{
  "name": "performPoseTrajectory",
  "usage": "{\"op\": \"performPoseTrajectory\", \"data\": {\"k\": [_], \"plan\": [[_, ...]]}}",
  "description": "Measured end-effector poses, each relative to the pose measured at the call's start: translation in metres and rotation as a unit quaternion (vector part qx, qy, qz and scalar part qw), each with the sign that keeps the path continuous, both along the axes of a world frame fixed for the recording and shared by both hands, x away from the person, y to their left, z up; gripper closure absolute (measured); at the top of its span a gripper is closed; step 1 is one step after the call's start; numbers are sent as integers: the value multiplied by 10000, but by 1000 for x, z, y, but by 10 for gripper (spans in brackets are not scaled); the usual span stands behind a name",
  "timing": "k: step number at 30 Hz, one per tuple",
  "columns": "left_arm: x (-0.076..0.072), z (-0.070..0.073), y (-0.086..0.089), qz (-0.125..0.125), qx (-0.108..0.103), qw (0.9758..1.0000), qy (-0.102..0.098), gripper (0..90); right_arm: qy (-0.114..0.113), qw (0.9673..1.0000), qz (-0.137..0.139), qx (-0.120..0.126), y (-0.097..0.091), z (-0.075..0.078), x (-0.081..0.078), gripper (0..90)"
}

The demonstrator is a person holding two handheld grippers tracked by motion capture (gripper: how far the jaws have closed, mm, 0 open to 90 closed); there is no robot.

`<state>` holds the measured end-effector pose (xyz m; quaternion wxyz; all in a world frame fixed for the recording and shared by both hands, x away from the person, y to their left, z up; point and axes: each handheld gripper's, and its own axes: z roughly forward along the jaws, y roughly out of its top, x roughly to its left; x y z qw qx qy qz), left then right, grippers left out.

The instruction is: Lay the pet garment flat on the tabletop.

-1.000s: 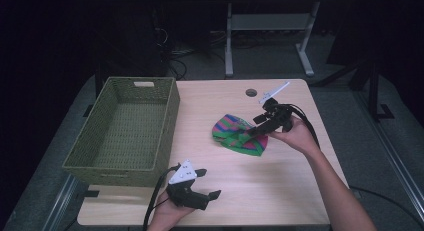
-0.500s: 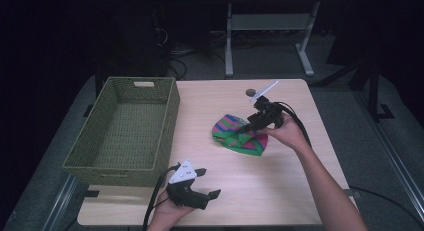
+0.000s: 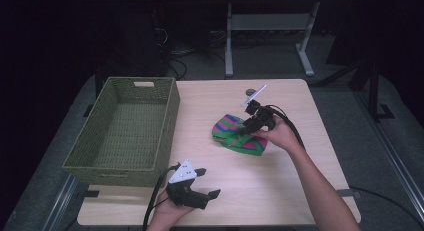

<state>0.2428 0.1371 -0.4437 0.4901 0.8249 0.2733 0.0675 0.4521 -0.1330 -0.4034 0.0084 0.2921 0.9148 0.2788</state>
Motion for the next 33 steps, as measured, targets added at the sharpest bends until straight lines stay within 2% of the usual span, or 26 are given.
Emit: {"op": "performPoseTrajectory", "data": {"k": [2,6,10,19,26,33], "plan": [[0,0,0,-5,1,10000,5,153,48,10000,13,-24,3,-5,0,435],[0,-1,0,-18,27,10000,17,152,56,9994,94,-341,12,-17,0,419],[0,0,0,-10,10,10000,20,152,69,9994,29,-346,16,-24,0,396],[0,-1,0,-14,20,10000,22,152,79,9980,-98,-619,20,-40,0,339],[-1,-1,-1,-17,19,10000,36,153,-273,9963,-120,-808,26,-44,-8,348],[-1,-1,-3,-31,35,10000,29,153,-337,9960,-185,-803,24,-44,-8,440]]}}
